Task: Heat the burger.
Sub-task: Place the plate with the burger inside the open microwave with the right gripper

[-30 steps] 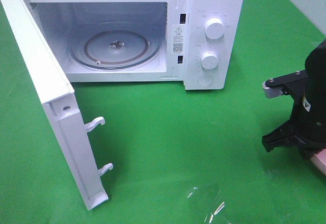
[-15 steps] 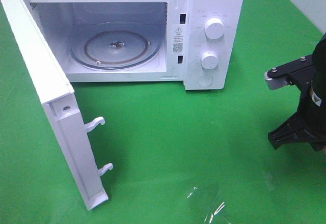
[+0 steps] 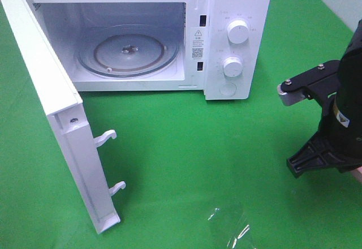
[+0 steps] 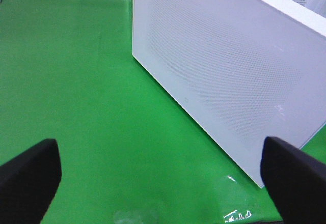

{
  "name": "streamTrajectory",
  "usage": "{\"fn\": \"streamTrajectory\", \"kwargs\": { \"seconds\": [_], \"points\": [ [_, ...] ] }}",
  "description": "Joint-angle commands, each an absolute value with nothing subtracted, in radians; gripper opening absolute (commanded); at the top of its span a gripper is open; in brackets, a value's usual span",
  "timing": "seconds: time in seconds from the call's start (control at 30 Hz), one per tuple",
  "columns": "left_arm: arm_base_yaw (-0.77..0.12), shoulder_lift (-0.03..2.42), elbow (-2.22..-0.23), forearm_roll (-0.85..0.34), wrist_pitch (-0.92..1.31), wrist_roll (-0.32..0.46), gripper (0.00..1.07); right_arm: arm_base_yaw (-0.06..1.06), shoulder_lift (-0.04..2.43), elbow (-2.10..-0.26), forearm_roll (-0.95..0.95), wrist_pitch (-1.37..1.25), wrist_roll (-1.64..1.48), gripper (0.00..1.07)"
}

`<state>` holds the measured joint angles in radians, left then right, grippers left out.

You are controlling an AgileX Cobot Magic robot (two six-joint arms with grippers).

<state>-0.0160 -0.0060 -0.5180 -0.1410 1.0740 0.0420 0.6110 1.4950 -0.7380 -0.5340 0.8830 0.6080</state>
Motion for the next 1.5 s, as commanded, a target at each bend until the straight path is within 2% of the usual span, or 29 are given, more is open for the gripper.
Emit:
{"fn": "streamTrajectory", "kwargs": {
  "seconds": [0.03, 0.27, 0.37, 0.43, 0.6, 0.67, 0.8, 1.07, 1.5],
  "points": [
    [-0.019, -0.021, -0.515, -0.145, 1.067, 0.037, 0.99, 0.665, 1.479, -0.707, -0.577, 0.915, 0.637, 0.00],
    [-0.019, -0.021, -0.515, -0.145, 1.067, 0.037, 0.99, 0.781, 1.479, -0.635, -0.576, 0.914, 0.683, 0.00],
    [-0.019, -0.021, -0.515, -0.145, 1.067, 0.037, 0.99, 0.794, 1.479, -0.629, -0.575, 0.915, 0.685, 0.00],
    [-0.019, -0.021, -0.515, -0.145, 1.067, 0.037, 0.99, 0.857, 1.479, -0.608, -0.572, 0.923, 0.722, 0.00],
    [-0.019, -0.021, -0.515, -0.145, 1.067, 0.037, 0.99, 0.904, 1.479, -0.601, -0.569, 0.932, 0.736, 0.00],
    [-0.019, -0.021, -0.515, -0.145, 1.067, 0.037, 0.99, 0.969, 1.479, -0.599, -0.554, 0.934, 0.738, 0.00],
    [-0.019, -0.021, -0.515, -0.145, 1.067, 0.037, 0.99, 1.024, 1.479, -0.599, -0.556, 0.931, 0.730, 0.00],
    [-0.019, -0.021, -0.515, -0.145, 1.067, 0.037, 0.99, 1.033, 1.479, -0.602, -0.566, 0.930, 0.615, 0.00],
    [-0.019, -0.021, -0.515, -0.145, 1.067, 0.037, 0.99, 1.033, 1.479, -0.614, -0.763, 0.837, 0.466, 0.00]
  ]
}}
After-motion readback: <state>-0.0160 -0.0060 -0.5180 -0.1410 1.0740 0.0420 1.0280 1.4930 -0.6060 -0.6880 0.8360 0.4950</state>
